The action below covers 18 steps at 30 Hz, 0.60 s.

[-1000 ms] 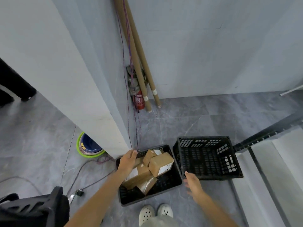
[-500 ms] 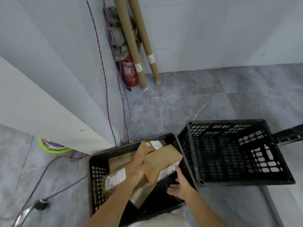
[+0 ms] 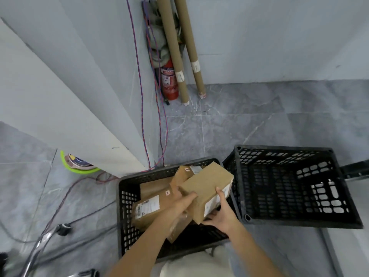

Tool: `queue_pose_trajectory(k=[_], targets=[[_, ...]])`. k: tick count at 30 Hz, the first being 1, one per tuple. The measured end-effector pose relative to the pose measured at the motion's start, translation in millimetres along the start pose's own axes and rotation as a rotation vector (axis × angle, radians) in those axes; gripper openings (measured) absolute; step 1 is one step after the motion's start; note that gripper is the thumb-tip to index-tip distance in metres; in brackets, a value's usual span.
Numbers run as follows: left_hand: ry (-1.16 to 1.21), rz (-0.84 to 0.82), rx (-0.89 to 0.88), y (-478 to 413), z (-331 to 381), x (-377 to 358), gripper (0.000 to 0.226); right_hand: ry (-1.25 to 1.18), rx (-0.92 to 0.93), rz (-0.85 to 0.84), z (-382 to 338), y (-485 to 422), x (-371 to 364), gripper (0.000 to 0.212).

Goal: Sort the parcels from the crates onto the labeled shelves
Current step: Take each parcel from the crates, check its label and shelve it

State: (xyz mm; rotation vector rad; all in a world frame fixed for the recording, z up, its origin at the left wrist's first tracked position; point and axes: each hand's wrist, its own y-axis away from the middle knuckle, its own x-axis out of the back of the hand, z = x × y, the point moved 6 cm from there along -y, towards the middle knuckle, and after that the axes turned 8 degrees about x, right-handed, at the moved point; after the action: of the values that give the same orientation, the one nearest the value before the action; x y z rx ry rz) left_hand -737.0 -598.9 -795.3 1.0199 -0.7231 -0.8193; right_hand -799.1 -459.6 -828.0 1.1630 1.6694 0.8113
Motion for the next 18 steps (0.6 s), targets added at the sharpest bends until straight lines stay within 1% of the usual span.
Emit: queue_pose_trajectory(k=[2,5,7,9,13,16,18], targets=[[-0.05,0.001,-0.055,51.2,20.0,13.0,0.072,0.07,0.036,-0.003,-25.4,52.1,-16.8,0.08],[-0.13,-0.023,-0.268,135.7,60.9,29.8,0.058,0.177,0.19,-0.007,-71.5,134.2,-46.2,0.075],[-0.228,-0.027,-0.403,202.7,92.8,38.4,0.062,0.257,0.344,0.008,-106.7,195.4,-70.7,0.079],[-0.265,-0.01,-0.484,270.7,126.4,45.0,0.07,0.305,0.511,0.002,-142.8,259.7,-99.8,0.085],[-0.2,0.064,-0.625,403.2,189.2,63.7,0.074,0.336,0.789,-0.117,-208.5,380.6,-157.8,0.087],[-0.097,0.04,-0.738,493.2,218.8,81.9,0.077,0.405,0.939,-0.12,-243.8,451.8,-185.5,0.084],[-0.067,0.015,-0.812,539.0,227.8,92.9,0.078,0.433,1.046,-0.131,-262.3,488.7,-198.4,0.074]])
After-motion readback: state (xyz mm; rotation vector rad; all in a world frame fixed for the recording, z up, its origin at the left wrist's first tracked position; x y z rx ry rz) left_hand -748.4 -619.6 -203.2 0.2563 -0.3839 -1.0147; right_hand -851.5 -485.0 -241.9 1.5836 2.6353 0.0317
